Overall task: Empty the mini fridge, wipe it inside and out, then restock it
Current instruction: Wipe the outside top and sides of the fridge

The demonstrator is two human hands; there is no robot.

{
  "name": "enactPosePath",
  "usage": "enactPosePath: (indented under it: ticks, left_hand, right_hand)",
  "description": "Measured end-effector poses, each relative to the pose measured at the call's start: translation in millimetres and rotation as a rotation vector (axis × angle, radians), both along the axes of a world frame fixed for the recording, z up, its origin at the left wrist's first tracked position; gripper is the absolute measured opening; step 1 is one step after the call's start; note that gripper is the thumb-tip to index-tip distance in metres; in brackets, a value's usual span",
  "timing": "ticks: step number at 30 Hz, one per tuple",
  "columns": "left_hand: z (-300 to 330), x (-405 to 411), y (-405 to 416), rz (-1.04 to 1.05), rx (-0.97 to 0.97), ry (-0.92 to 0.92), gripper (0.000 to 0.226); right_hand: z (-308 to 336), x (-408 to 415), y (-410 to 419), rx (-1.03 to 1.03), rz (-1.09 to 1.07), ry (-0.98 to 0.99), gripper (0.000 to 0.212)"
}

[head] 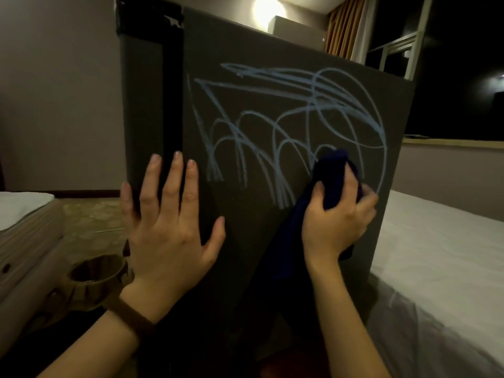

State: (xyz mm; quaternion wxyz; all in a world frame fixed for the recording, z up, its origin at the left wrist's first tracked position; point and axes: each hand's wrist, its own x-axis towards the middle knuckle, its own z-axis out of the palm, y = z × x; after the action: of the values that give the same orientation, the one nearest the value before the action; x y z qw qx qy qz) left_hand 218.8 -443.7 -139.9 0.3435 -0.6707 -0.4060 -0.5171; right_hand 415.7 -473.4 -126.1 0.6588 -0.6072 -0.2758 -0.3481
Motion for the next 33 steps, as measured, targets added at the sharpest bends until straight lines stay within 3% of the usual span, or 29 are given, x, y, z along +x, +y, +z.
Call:
enactPosePath:
  ticks: [3, 6, 10, 14, 16, 22, 26, 30, 33]
  left_hand:
    - [-1.2, 0.3, 1.9, -0.010, 0.007, -0.012, 0.076]
    - [-0.9, 0.5, 1.5, -0.014, 0.012, -0.011, 0.076]
    - [-0.9, -0.2, 1.1, -0.032, 0.003, -0.010, 0.076]
    - [-1.4, 0.0, 1.4, -0.023, 0.012, -0.011, 0.076]
    - [-1.3, 0.4, 1.6, -0.022, 0.011, -0.016, 0.076]
    - [-1.0, -1.0, 1.7, 0.006, 0.011, -0.001, 0.078]
    - [-1.3, -1.2, 1.1, -0.016, 0.000, 0.001, 0.078]
    - [-0.8, -0.8, 1.4, -0.021, 0.002, -0.003, 0.077]
    - [-0.5, -1.5, 2.4, -0.029, 0.007, 0.002, 0.078]
  right_hand:
    - [-72.2, -30.3, -1.8, -0.088, 0.007, -0.123, 0.047]
    - [-120.9, -55.0, -9.3, -0.173, 0.038, -0.093, 0.057]
    - [-67.8, -33.0, -9.8, -0.095, 0.046, -0.135, 0.052]
    - [18.5, -12.5, -2.5, 0.026, 0.024, 0.001, 0.051]
    - [12.2, -16.9, 0.4, 0.013, 0.016, -0.036, 0.050]
    - [-104.3, -68.4, -11.1, -0.178, 0.092, -0.296, 0.061]
    - [-54.0, -41.4, -13.8, -0.135, 0.088, -0.428, 0.059]
    - [33.9, -25.2, -5.1, 0.007, 0.061, -0.279, 0.054]
    - [16.1, -31.8, -0.8, -0.026, 0.011, -0.300, 0.054]
